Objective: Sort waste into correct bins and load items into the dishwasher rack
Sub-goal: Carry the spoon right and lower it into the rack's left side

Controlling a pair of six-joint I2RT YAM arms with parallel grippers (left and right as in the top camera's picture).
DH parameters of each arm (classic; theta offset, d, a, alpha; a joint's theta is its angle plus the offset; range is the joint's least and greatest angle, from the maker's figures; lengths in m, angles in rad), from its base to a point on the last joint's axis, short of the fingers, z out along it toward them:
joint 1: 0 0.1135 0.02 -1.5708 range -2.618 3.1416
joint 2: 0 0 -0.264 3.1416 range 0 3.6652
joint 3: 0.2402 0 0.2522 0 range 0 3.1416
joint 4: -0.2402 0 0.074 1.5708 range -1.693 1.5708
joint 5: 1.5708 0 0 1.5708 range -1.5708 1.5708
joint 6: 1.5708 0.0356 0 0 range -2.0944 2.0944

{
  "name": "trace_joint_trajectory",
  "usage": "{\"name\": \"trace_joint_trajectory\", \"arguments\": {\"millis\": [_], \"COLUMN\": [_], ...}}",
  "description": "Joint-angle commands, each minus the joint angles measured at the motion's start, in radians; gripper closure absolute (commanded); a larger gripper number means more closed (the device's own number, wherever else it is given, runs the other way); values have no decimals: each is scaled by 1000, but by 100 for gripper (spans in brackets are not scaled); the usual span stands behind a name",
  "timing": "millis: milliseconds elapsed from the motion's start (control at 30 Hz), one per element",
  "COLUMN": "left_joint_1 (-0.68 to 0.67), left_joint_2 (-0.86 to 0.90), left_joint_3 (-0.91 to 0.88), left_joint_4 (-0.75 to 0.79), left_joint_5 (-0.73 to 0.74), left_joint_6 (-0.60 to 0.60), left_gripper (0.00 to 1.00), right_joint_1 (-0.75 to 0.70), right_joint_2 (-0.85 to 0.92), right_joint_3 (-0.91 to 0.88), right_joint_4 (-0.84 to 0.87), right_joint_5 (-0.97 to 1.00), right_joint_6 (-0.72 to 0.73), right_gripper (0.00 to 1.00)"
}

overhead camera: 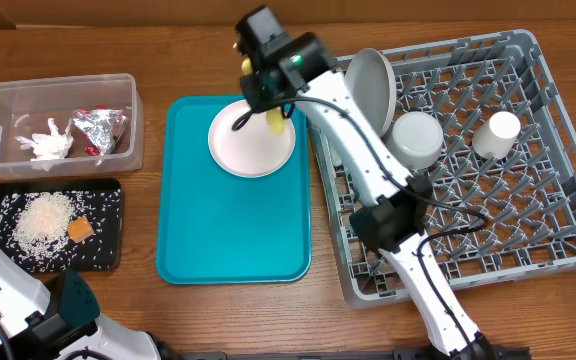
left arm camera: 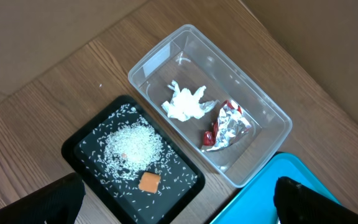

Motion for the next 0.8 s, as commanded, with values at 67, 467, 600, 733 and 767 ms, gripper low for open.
{"name": "trace_joint_trajectory", "arguments": {"millis": [67, 467, 600, 733, 767], "left_joint_1": [0, 0, 0, 0, 0], "left_joint_2": [10, 10, 10, 10, 10], "left_joint_3": [-3, -3, -3, -3, -3], "left_joint_4": [2, 2, 2, 2, 2], "left_joint_5": [-13, -13, -13, -13, -13], "left_joint_6": [4, 4, 4, 4, 4], "left_gripper": [0, 0, 0, 0, 0], "right_joint_1": [-95, -208, -208, -208, -208], "right_joint_2": [5, 4, 4, 4, 3], "right_joint_3": [142, 142, 137, 86, 61], "right_joint_4": [-164, -183, -183, -183, -183], "right_joint_5": [34, -63, -73, -72, -72], "right_joint_6": [26, 129, 129, 125, 124], "right_gripper": [96, 96, 96, 96, 96]}}
